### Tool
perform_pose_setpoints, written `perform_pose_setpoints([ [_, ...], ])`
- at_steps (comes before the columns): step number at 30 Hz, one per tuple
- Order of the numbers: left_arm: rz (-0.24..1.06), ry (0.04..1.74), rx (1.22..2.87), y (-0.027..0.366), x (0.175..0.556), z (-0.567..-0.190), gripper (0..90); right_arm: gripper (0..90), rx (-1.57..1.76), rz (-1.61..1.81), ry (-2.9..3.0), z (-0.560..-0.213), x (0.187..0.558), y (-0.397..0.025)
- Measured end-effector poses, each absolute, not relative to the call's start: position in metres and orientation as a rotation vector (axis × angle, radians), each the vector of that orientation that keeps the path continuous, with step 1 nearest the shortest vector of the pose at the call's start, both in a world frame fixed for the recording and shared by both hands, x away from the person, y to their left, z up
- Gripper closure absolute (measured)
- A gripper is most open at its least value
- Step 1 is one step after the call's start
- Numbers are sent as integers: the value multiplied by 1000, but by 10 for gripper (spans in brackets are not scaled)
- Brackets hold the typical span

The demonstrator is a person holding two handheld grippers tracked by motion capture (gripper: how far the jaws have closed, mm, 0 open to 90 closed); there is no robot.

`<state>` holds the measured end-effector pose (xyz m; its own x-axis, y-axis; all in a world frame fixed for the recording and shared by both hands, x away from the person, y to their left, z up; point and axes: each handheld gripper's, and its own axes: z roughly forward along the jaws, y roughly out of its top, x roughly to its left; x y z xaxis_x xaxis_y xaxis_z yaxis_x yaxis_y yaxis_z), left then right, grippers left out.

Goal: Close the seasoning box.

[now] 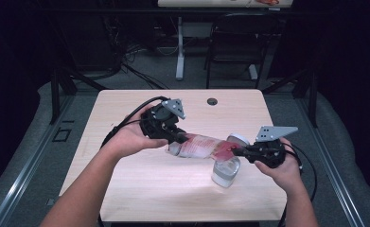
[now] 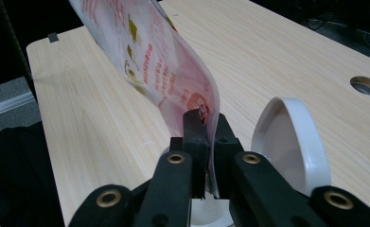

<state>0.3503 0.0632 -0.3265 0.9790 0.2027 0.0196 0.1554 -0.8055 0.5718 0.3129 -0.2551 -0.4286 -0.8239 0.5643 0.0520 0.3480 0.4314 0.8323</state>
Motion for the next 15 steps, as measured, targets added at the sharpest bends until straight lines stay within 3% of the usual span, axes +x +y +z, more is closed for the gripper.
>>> perform_pose_setpoints([
  [15,112,240,2524,62,350,-325,803,881,797,1336,2450,-429,313,-255],
])
